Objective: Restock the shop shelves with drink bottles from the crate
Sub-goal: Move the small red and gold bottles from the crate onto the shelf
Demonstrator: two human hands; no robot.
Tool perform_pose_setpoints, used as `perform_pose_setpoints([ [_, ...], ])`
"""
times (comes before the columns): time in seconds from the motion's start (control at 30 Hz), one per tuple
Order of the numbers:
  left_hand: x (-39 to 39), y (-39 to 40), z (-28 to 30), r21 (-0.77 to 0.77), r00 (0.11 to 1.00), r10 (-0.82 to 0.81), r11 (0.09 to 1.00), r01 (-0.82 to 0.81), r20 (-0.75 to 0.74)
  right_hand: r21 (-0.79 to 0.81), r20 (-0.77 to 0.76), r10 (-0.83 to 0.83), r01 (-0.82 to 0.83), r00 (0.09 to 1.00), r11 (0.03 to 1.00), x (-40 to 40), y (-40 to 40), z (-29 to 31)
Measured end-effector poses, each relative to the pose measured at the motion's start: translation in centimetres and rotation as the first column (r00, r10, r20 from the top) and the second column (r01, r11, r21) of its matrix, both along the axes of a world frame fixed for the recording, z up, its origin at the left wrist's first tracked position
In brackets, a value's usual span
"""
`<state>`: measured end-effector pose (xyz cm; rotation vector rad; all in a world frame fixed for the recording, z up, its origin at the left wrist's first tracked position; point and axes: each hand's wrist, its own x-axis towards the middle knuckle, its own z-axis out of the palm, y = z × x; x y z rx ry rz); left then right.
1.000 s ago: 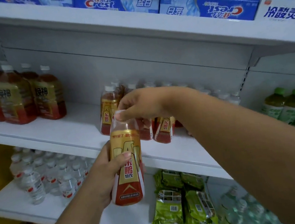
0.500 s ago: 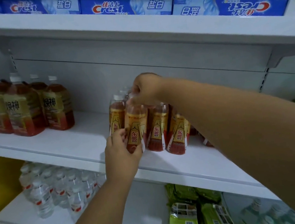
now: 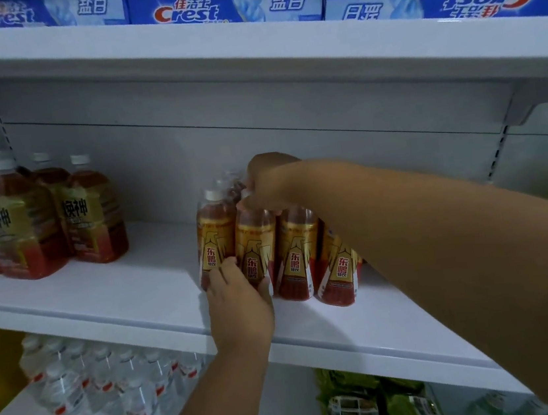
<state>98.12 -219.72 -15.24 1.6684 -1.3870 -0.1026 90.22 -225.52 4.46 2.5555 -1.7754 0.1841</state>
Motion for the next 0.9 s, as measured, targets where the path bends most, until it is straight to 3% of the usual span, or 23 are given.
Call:
perform_pose_setpoints([
  [0.1,-0.1,-0.4,0.3,0.011,1.0,-0.004,1.0,0.004,0.013,-0.007,0.009,-0.013,0.013,1.0,1.0,-0.3,-0.7,0.8],
  [0.33,0.0,-0.6,-0.1,0.001,1.0,-0.006,1.0,0.006,-0.012,-0.224,0.172,-0.082,0.12,0.982,0.967,-2.8,-2.5,4.7],
  [0.67,-0.2,-0.7,0.0,0.055,1.0,0.005,0.998,-0.006,0.024,-0.086,0.184,0.016,0.0,0.983,0.996,-7.1,0.2,0.3],
  [0.83,0.0,-0.7,-0.2,0.042,1.0,-0.007,0.999,0.006,0.024,-0.267,0.227,-0.107,0.168,0.968,0.949,-11.0,2.6,0.1],
  [0.9,-0.1,-0.6,-0.2,0.047,1.0,-0.009,0.999,0.008,0.022,-0.268,0.268,-0.14,0.214,0.953,0.939,-12.7,3.5,-0.9],
])
